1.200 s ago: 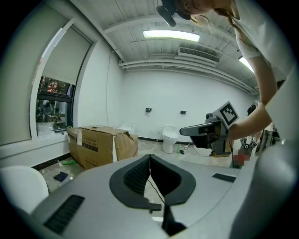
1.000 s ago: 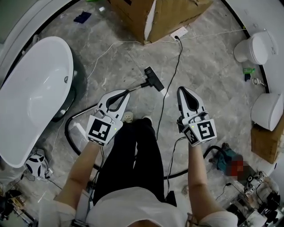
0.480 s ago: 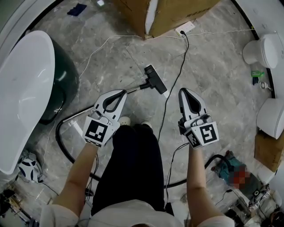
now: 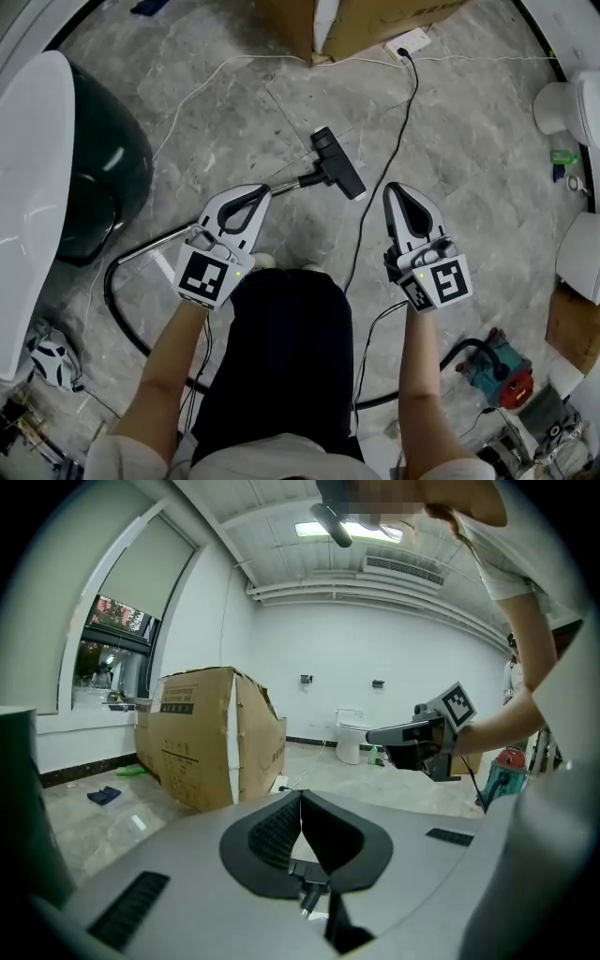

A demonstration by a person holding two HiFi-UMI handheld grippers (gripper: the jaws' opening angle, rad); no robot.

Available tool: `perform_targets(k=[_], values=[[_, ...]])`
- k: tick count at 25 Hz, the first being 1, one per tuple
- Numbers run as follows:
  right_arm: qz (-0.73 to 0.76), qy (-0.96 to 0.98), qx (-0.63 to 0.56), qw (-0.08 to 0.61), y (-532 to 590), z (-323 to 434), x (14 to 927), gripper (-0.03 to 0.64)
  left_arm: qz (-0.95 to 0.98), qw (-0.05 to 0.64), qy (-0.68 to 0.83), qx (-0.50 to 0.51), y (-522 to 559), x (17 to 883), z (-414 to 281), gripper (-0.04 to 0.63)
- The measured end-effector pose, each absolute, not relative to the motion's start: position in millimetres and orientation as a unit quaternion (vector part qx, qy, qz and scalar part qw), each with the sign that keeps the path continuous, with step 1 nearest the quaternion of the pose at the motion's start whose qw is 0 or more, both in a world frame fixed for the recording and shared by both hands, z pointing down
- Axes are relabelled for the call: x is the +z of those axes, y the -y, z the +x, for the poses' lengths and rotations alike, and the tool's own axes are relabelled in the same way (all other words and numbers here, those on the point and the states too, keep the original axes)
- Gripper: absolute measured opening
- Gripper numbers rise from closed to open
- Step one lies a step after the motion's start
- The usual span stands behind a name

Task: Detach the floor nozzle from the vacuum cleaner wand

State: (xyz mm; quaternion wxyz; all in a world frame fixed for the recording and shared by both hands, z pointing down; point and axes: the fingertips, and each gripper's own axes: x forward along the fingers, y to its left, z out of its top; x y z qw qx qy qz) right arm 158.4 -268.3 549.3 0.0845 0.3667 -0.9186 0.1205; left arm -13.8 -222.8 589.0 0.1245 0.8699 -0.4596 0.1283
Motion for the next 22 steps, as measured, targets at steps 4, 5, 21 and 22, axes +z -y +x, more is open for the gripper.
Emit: perform_targets(k=[4, 5, 21, 22], values=[[0.362, 0.92, 0.124, 0.08, 277.2, 154.8, 593.9, 0.017, 0.867, 0.124, 0.465, 0.128, 230.7, 634.4, -17.9, 0.011], [0.36, 0.921, 0.124, 0.079, 279.2, 153.9, 605.6, 0.017, 0.867, 0.125, 0.466, 0.127, 232.5, 646.2, -18.5, 0.011], [0.341, 0.933, 0.102, 0.057, 306.8, 145.4, 772.5, 0.017, 0.871, 0.128, 0.462, 0.11, 261.4, 814.5, -24.0, 0.011], [0.338, 0.935, 0.094, 0.06, 306.5, 145.9, 780.8, 0.017, 0.872, 0.127, 0.46, 0.109, 262.1, 822.1, -23.3, 0.011]])
